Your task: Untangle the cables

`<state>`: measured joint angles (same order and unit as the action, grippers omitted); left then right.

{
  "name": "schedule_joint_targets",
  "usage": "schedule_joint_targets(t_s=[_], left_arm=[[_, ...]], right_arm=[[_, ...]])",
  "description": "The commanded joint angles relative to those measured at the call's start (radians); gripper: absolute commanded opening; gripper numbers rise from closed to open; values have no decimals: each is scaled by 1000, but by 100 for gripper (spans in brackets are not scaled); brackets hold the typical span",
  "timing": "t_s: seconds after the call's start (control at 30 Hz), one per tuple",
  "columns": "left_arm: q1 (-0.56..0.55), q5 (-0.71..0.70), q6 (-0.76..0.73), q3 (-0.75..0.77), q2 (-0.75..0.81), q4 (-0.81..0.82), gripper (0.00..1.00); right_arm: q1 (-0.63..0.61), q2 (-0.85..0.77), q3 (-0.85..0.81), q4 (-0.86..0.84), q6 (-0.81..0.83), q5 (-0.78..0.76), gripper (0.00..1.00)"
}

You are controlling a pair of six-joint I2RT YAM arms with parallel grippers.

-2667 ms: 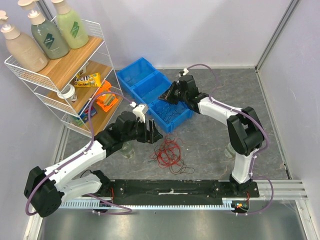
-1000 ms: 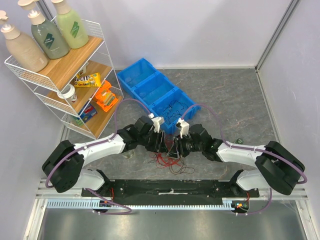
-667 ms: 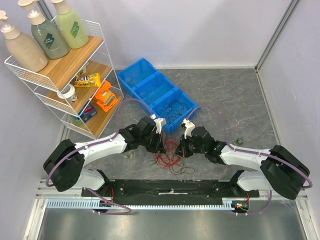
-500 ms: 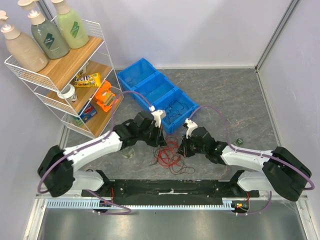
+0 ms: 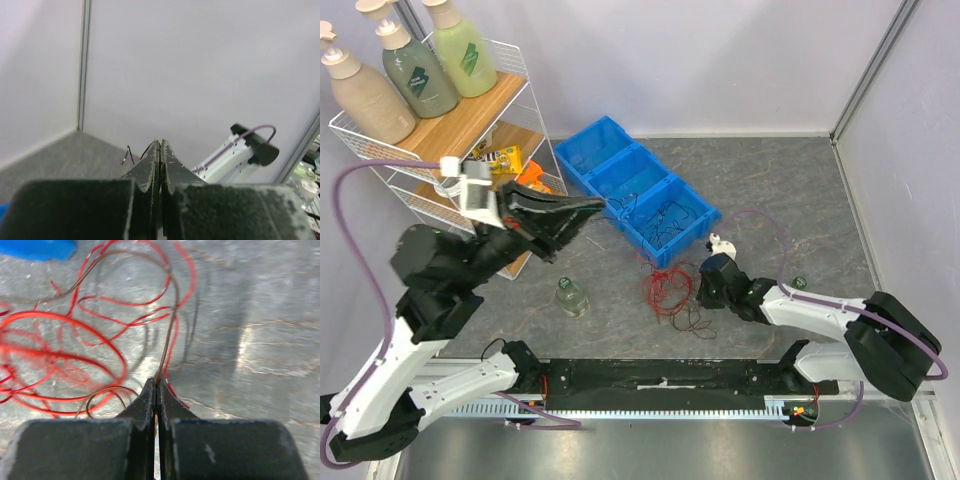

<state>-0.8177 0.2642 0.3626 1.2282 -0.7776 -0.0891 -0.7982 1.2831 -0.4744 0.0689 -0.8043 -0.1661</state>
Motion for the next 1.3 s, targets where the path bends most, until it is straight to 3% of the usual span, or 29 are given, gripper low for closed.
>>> schedule_joint_targets(t_s=[0.0, 0.33, 0.37, 0.53, 0.67, 0.77, 0.97, 1.27], left_arm=[[-3, 23, -70, 103, -44, 17, 2], [-1, 50, -93, 404, -153, 63, 2], [-4, 56, -87, 434, -175, 63, 2], [-1, 76, -57, 504, -255, 12, 2], [-3, 35, -62, 485, -265, -6, 1], [-3, 17, -59, 481, -279, -23, 2], [-1, 13, -33, 479, -310, -60, 1], [-1, -10, -11, 485, -327, -109, 2]], right_arm=[[28, -67, -42, 136, -27, -150, 0], [54, -85, -93, 203, 57, -214, 2], [54, -68, -114, 207, 88, -190, 6], [22, -166, -216, 219, 250, -47, 56], [13, -298, -335, 272, 335, 12, 73], [2, -343, -424, 249, 430, 190, 80], [-15, -300, -555, 43, 470, 561, 85], [-41, -197, -626, -231, 378, 643, 78]])
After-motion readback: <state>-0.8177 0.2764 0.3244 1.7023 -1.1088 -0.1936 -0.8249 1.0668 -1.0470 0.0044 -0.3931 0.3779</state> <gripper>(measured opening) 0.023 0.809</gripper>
